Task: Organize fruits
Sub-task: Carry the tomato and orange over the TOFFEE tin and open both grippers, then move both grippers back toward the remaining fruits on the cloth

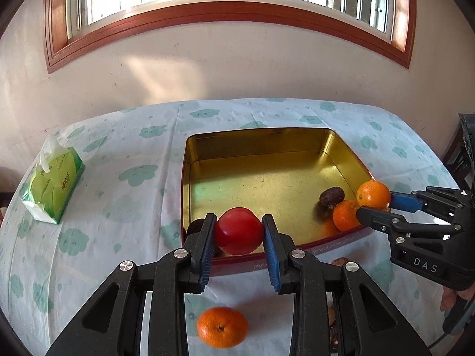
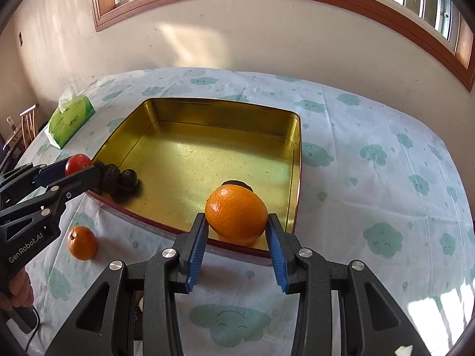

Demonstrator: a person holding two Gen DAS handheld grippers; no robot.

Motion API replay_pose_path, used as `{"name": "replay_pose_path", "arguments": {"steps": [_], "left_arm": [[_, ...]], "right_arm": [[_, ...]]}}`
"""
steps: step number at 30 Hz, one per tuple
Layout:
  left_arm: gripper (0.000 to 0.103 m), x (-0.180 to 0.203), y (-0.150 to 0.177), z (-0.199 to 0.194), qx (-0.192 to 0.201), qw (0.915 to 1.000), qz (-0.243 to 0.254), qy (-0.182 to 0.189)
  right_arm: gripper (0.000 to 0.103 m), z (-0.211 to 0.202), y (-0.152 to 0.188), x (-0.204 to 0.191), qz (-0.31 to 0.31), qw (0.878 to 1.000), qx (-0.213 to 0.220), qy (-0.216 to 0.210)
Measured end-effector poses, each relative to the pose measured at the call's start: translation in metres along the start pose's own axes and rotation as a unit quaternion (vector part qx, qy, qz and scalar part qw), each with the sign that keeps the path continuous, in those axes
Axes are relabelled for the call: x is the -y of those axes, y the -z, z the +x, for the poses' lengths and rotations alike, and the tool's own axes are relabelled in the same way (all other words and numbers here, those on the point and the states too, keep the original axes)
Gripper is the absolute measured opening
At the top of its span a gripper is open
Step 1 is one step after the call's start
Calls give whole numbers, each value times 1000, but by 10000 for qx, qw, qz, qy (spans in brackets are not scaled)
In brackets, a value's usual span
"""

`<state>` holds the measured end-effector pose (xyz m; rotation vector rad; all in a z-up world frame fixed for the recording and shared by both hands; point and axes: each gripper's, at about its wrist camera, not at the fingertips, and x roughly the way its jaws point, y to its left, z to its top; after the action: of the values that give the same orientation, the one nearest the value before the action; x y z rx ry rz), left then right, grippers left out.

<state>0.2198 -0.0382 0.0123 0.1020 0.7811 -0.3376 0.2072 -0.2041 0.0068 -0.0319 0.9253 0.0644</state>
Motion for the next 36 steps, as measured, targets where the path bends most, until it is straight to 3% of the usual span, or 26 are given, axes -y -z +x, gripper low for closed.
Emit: {"name": "replay_pose_path", "arguments": {"steps": [18,36], "left_arm": [[32,4,-1,43,-356,9993,-36,-52],[35,8,0,40,-378,9992,-34,-122]], "right_arm": [[38,32,-10,6,38,9999,-138,-45],[44,31,-9,4,52,9999,-119,-23]]}}
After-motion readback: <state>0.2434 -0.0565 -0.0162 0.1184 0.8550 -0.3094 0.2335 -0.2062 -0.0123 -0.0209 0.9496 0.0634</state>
